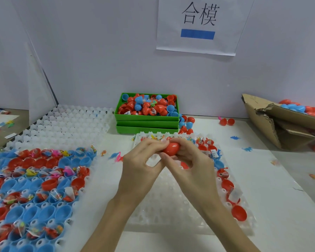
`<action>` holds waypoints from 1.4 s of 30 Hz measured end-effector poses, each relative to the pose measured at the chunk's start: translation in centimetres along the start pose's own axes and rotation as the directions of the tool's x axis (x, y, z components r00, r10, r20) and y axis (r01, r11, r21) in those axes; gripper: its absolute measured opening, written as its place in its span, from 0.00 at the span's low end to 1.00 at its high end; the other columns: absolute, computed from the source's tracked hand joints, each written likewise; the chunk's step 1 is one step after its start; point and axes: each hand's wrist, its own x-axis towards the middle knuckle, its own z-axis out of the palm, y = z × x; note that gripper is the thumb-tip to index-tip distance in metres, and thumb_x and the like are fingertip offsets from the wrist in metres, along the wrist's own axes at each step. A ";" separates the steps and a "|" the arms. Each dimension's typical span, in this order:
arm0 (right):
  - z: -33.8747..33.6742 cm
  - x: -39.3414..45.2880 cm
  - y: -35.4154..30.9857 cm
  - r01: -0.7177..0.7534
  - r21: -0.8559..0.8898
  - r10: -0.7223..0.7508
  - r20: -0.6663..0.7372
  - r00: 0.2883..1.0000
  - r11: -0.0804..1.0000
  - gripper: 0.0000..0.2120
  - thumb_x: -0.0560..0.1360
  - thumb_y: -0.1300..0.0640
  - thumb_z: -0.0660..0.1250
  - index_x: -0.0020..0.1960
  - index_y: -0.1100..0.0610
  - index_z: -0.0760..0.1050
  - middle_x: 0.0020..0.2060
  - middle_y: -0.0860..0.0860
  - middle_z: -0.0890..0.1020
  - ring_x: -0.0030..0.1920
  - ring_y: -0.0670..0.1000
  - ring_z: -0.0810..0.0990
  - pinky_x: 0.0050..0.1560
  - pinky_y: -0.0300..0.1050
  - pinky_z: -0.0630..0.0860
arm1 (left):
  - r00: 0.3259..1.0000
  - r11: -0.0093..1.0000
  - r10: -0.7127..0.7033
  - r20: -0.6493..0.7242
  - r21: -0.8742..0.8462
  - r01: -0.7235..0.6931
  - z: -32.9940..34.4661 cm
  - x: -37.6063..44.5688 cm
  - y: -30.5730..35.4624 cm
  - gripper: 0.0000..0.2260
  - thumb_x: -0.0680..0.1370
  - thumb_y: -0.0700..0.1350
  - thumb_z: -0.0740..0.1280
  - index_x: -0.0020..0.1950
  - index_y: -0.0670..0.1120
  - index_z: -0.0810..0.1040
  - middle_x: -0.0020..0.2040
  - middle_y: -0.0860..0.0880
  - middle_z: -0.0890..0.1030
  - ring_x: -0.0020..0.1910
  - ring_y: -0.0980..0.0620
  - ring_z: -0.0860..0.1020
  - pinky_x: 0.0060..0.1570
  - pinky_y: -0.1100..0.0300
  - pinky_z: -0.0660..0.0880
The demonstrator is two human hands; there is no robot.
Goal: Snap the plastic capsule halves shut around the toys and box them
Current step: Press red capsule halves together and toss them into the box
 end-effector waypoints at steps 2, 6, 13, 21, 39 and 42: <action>0.0 0.0 -0.1 0.003 0.007 -0.003 -0.027 1.000 1.000 0.13 0.75 0.56 0.78 0.57 0.45 0.81 0.48 0.38 0.86 0.50 0.43 0.86 0.49 0.30 0.79 | 1.000 0.999 0.027 -0.013 0.020 -0.027 0.2 -0.1 -0.1 0.13 0.72 0.39 0.79 0.56 0.40 0.87 0.52 0.48 0.85 0.52 0.54 0.83 0.56 0.62 0.80; -0.1 0.1 0.1 0.000 0.016 0.000 0.019 1.000 1.000 0.12 0.78 0.61 0.74 0.57 0.46 0.81 0.48 0.40 0.86 0.51 0.44 0.86 0.52 0.32 0.79 | 0.997 0.994 0.074 -0.035 0.082 -0.071 0.8 -0.6 -0.3 0.14 0.72 0.37 0.81 0.56 0.38 0.86 0.52 0.46 0.85 0.51 0.52 0.83 0.57 0.61 0.80; -2.3 1.5 0.3 -0.269 0.264 0.191 0.287 0.939 0.926 0.16 0.82 0.58 0.67 0.69 0.54 0.79 0.58 0.48 0.86 0.58 0.48 0.85 0.62 0.42 0.80 | 0.999 1.000 -0.005 0.050 0.007 0.005 0.6 0.0 0.6 0.15 0.75 0.46 0.79 0.61 0.47 0.84 0.60 0.52 0.81 0.62 0.53 0.77 0.63 0.64 0.74; -4.0 2.2 0.5 -0.541 0.697 0.001 0.613 0.790 0.470 0.20 0.83 0.64 0.63 0.74 0.67 0.70 0.67 0.65 0.77 0.66 0.61 0.79 0.67 0.48 0.75 | 0.963 0.923 -0.158 0.216 -0.314 0.222 -0.2 0.5 1.9 0.19 0.80 0.53 0.72 0.70 0.53 0.76 0.68 0.57 0.78 0.71 0.49 0.75 0.68 0.58 0.74; -1.3 1.3 0.4 -0.642 0.741 0.042 0.648 0.760 0.196 0.18 0.84 0.56 0.62 0.71 0.62 0.76 0.68 0.58 0.80 0.71 0.54 0.77 0.76 0.48 0.68 | 0.985 0.922 -0.089 0.145 -0.362 0.137 -0.3 0.2 2.7 0.24 0.78 0.56 0.73 0.74 0.57 0.73 0.66 0.61 0.80 0.65 0.54 0.81 0.58 0.62 0.80; -0.8 1.0 0.5 -0.669 0.739 0.038 0.669 0.742 0.079 0.21 0.86 0.56 0.59 0.74 0.67 0.71 0.67 0.61 0.79 0.69 0.55 0.79 0.76 0.49 0.67 | 0.987 0.928 -0.102 0.123 -0.345 0.139 -0.4 0.2 2.9 0.27 0.77 0.55 0.75 0.74 0.58 0.71 0.64 0.66 0.79 0.61 0.57 0.82 0.55 0.66 0.80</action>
